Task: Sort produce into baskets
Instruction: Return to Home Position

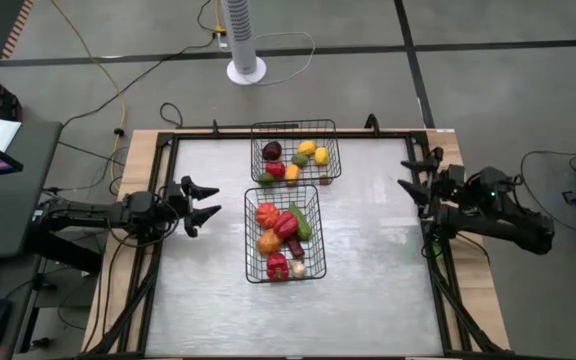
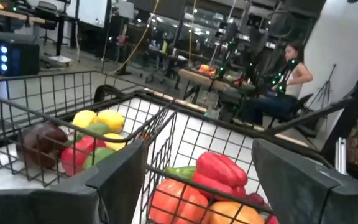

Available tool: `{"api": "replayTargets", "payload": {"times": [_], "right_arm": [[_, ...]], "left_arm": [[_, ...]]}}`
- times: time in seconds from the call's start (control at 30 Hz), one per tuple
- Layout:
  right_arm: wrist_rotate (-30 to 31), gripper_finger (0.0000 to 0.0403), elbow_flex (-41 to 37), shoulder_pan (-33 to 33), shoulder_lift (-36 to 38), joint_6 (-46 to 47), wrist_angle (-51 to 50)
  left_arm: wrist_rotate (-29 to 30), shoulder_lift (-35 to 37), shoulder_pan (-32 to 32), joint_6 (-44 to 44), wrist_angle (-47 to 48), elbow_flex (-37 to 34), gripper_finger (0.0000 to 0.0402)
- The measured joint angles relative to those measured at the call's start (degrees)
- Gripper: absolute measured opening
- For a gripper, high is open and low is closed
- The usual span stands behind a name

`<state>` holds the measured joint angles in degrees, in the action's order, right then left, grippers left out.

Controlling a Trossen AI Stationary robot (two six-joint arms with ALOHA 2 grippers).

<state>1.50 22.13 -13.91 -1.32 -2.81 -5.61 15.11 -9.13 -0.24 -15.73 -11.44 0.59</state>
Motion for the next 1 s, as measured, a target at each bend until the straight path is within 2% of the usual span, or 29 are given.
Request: {"api": "replayTargets", "payload": {"times": [0.2, 0.27, 0.43, 0.63, 1.0], "right_arm": [[-6.6, 0.0265, 0.0, 0.0, 0.0, 0.0, -2.8], [-7.6, 0.0265, 0.0, 0.0, 0.0, 0.0, -4.8], [-7.2, 0.0265, 0.0, 0.0, 0.0, -0.5, -6.2], [-6.1, 0.0265, 0.0, 0.0, 0.0, -1.1, -3.5], [-6.0, 0.0265, 0.0, 0.0, -0.1, -2.2, -7.3]], "left_arm": [[-0.9, 1.0, 0.0, 4.0, -0.7, 0.0, 0.0279], [0.9, 0.9, 0.0, 6.7, -0.5, 0.0, 0.0279], [10.2, 0.9, 0.0, 8.0, 0.9, -0.1, 0.0279], [17.3, 1.0, 0.0, 10.2, 0.4, -0.1, 0.0279], [18.3, 0.9, 0.0, 10.6, 2.5, -0.1, 0.0279]]}}
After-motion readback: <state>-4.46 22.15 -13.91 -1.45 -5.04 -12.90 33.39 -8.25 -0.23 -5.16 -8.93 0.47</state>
